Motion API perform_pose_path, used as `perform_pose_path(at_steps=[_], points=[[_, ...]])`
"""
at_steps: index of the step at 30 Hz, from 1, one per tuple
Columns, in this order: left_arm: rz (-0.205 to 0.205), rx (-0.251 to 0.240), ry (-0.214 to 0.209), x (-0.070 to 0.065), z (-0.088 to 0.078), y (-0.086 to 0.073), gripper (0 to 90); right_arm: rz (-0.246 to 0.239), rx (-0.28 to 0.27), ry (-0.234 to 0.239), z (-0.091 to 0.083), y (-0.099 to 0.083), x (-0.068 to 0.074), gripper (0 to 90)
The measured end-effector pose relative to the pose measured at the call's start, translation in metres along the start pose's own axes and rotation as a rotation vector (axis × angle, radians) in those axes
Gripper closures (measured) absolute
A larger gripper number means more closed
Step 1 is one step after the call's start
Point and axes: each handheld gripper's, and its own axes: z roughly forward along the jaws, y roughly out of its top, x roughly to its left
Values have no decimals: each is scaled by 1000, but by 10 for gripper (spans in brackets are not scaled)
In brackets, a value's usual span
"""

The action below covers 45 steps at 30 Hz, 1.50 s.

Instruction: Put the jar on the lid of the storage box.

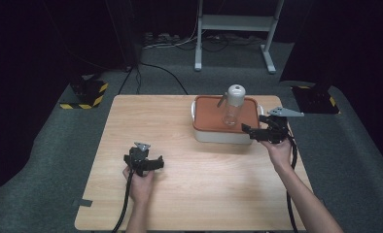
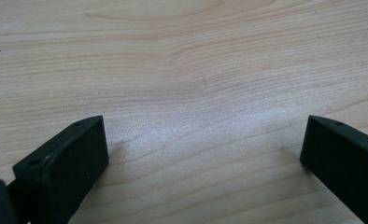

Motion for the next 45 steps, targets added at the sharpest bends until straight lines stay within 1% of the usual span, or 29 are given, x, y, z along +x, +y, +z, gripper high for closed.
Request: perform_pose_path(at_steps=[9, 15, 25, 45], points=[[0, 0, 0, 0, 0, 0, 9, 4, -7, 4, -5, -5, -2, 99], [0, 0, 0, 0, 0, 0, 9, 18, -11, 3, -9, -9, -5, 96], [0, 0, 0, 0, 0, 0, 9, 28, -15, 0, -12, -16, -9, 92], [0, -1, 0, 0, 0, 0, 9, 17, -13, -6, -15, -25, -9, 87]])
